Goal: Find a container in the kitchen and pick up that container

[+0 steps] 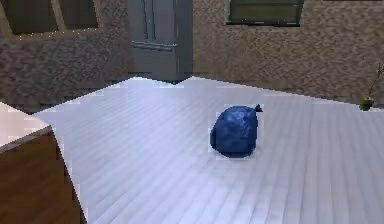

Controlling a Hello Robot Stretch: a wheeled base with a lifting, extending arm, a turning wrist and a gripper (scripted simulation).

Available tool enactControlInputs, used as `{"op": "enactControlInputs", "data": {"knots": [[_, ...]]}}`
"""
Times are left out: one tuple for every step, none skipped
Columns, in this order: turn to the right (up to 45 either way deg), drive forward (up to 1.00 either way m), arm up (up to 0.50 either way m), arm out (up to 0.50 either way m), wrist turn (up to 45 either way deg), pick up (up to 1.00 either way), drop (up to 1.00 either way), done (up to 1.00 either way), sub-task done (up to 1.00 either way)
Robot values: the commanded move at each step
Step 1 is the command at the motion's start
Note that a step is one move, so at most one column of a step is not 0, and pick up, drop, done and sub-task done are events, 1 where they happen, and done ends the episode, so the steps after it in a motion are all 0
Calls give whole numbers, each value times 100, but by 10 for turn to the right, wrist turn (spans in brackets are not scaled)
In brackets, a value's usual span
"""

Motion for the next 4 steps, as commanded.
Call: {"op": "enactControlInputs", "data": {"knots": [[-450, 0, 0, 0, 0, 0, 0, 0, 0], [-120, 0, 0, 0, 0, 0, 0, 0, 0], [0, 45, 0, 0, 0, 0, 0, 0, 0], [-450, 0, 0, 0, 0, 0, 0, 0, 0]]}}
